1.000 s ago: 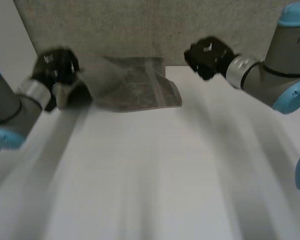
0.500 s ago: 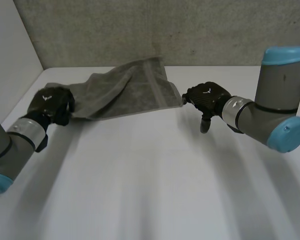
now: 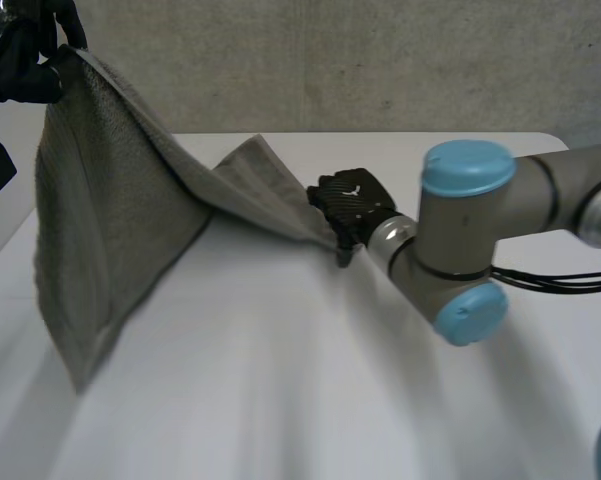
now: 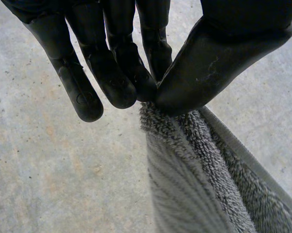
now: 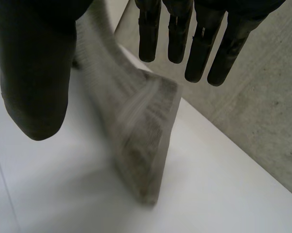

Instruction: Fold the towel.

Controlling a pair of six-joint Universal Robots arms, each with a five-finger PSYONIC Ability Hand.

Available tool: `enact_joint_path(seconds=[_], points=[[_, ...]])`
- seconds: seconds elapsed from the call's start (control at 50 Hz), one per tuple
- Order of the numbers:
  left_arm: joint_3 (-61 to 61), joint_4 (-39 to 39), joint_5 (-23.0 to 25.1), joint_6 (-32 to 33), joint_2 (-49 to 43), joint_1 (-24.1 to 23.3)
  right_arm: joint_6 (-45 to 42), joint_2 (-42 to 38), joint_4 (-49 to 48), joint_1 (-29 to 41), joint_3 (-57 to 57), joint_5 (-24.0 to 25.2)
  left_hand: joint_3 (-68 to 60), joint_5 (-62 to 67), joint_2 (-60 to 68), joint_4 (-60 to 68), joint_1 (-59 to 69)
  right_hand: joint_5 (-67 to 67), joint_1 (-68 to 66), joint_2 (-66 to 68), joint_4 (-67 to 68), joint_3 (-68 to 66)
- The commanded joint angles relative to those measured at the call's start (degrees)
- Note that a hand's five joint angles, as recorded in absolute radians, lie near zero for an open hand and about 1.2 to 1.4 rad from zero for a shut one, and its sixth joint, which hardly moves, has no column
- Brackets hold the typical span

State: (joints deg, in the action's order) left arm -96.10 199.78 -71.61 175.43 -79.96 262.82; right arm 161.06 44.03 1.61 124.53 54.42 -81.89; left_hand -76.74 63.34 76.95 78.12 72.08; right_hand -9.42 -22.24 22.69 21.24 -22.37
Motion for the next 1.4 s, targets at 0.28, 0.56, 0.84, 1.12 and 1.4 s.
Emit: enact_joint_path(seconds=[0.28, 0.56, 0.84, 1.12, 1.4], points=[[-0.5, -1.2, -0.2, -0.3, -0.3, 0.1, 7.4, -22.8, 8.0, 8.1, -29.1, -9.3, -3.3, 6.7, 3.0, 1.9, 7.9, 1.8, 4.6, -5.0, -3.6, 4.7], [-0.4, -0.9, 0.1, -0.3, -1.9, 2.9, 9.3, -12.7, 15.6, 5.1, -19.0, -6.5, -3.3, 6.7, 3.0, 1.9, 7.9, 5.1, 8.0, -8.4, -7.0, 8.1], [-0.1, -1.1, 0.0, -3.2, -2.1, 3.0, 16.1, -11.8, 1.8, 7.5, -9.9, -3.6, -3.3, 6.7, 3.0, 1.9, 7.9, -1.1, 1.7, -2.2, -0.7, 1.9], [0.0, -1.3, -0.1, -3.6, -1.5, 3.0, 19.3, -25.0, 4.5, 8.7, -30.0, -4.4, -3.3, 6.7, 3.0, 1.9, 7.9, -28.7, -25.9, 25.4, 26.9, -25.7], [1.7, -0.6, 0.1, -3.4, -2.6, 6.7, 18.0, -16.3, 14.4, 0.3, -37.2, -3.9, -3.3, 6.7, 3.0, 1.9, 7.9, -60.6, -57.8, 57.3, 58.8, -57.6]])
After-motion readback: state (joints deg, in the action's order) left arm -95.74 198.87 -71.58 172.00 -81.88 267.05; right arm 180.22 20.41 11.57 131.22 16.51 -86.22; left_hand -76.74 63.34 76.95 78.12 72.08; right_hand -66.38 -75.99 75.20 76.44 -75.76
